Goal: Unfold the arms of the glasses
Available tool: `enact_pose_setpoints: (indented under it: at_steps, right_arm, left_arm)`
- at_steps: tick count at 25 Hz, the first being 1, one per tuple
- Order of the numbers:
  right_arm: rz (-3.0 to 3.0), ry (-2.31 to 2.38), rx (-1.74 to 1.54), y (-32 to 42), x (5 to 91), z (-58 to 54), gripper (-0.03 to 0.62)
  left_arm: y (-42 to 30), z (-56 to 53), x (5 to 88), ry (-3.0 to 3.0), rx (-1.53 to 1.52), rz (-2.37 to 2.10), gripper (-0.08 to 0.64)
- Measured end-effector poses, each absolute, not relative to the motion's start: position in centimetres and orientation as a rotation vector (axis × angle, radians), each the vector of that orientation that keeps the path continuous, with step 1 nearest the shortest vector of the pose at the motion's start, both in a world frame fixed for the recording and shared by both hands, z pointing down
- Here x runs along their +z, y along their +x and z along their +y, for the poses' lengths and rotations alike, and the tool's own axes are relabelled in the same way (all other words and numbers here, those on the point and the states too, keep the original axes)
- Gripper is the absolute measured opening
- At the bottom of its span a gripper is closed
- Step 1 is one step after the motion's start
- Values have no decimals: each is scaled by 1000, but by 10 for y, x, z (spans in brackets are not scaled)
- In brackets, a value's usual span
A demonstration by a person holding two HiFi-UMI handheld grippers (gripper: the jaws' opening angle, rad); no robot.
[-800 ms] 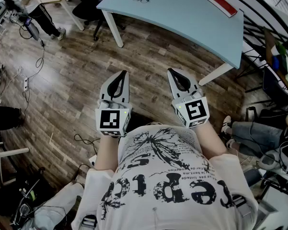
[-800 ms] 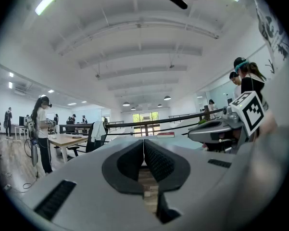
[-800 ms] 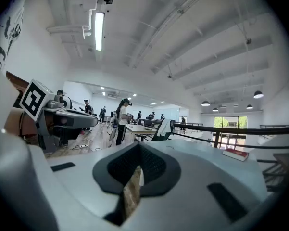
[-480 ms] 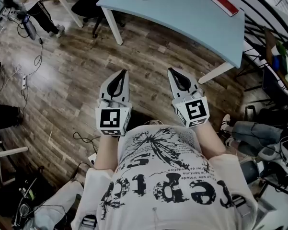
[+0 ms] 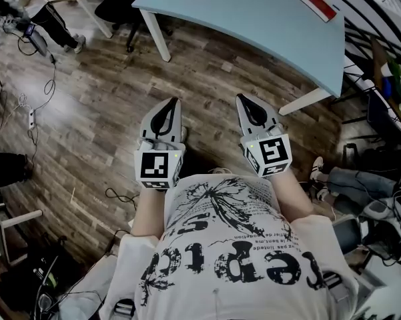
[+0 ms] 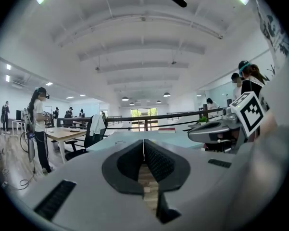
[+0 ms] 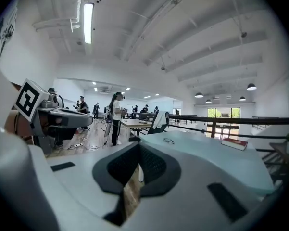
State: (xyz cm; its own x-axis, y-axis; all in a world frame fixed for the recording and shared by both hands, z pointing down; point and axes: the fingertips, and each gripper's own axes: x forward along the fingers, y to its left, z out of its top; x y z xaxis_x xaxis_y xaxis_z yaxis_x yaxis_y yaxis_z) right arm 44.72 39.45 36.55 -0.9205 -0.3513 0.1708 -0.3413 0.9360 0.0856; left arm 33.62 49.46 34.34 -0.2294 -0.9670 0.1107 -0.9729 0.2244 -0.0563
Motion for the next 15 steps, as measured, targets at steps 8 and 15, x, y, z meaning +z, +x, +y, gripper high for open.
enact_pose_setpoints:
  at_steps: [8, 15]
  right_arm:
    - [-2889, 606, -73, 344, 366, 349, 9]
    - [-2848, 751, -39, 240, 363, 285, 9]
  left_arm:
    - [225, 440, 345, 1971, 171, -2357, 20]
    - [105, 368, 337, 2075, 176, -2277, 20]
